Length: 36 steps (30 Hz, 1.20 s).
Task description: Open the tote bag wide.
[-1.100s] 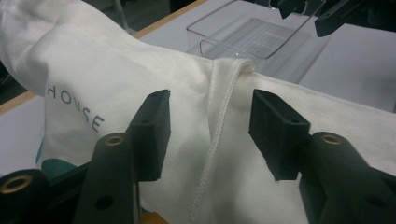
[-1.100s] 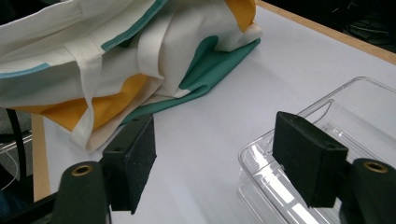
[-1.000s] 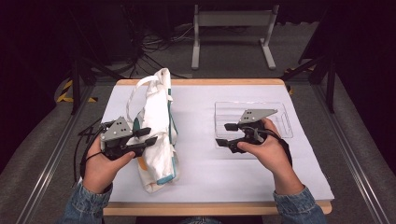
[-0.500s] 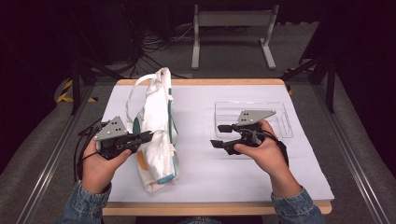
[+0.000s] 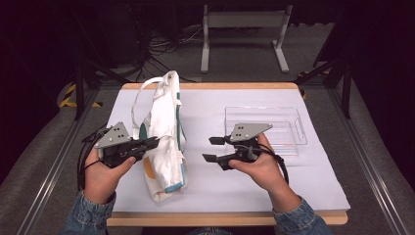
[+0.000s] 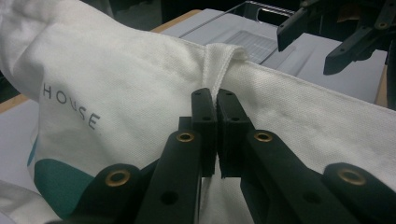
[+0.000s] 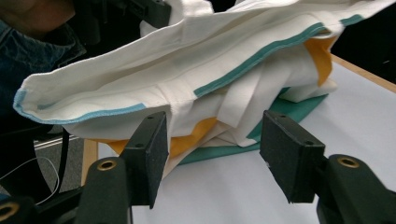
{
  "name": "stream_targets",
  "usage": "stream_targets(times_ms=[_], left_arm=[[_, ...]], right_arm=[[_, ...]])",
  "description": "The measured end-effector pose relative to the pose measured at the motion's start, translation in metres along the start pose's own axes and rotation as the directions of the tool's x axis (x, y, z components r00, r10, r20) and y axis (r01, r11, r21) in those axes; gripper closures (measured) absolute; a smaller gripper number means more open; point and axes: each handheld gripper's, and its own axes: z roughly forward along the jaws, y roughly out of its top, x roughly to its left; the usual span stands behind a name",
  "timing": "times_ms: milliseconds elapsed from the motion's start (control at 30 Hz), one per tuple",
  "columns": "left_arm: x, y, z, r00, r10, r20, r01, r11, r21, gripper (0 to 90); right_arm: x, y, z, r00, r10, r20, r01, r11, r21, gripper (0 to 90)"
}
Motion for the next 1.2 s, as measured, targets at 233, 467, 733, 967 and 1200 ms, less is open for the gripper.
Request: stream_targets(times_ms=[233, 467, 733, 967, 1200], left_arm=[[0.0, 0.0, 0.0, 0.9999, -0.007, 0.008, 0.007, 0.9999, -0.008, 86.8], [0.001, 0.001, -0.001, 0.9997, -0.017, 0.018, 0.017, 0.9998, -0.009, 85.5], [0.001, 0.001, -0.002, 0.9994, -0.025, 0.024, 0.025, 0.9996, -0.014, 85.9], [0.001, 0.001, -0.002, 0.9994, -0.024, 0.024, 0.024, 0.9996, -0.014, 86.1], [0.0, 0.001, -0.002, 0.9993, -0.025, 0.027, 0.025, 0.9996, -0.011, 86.1]], right_arm=[[0.009, -0.005, 0.019, 0.9996, -0.018, -0.022, 0.018, 0.9998, 0.006, 45.2], [0.012, -0.012, 0.032, 0.9992, -0.036, -0.018, 0.037, 0.9989, 0.029, 46.0], [0.013, -0.02, 0.045, 0.9988, -0.026, -0.042, 0.028, 0.9985, 0.047, 46.3], [0.017, -0.025, 0.055, 0.9974, -0.022, -0.069, 0.027, 0.9969, 0.073, 49.0], [0.019, -0.031, 0.067, 0.9961, -0.009, -0.087, 0.017, 0.996, 0.087, 54.2]])
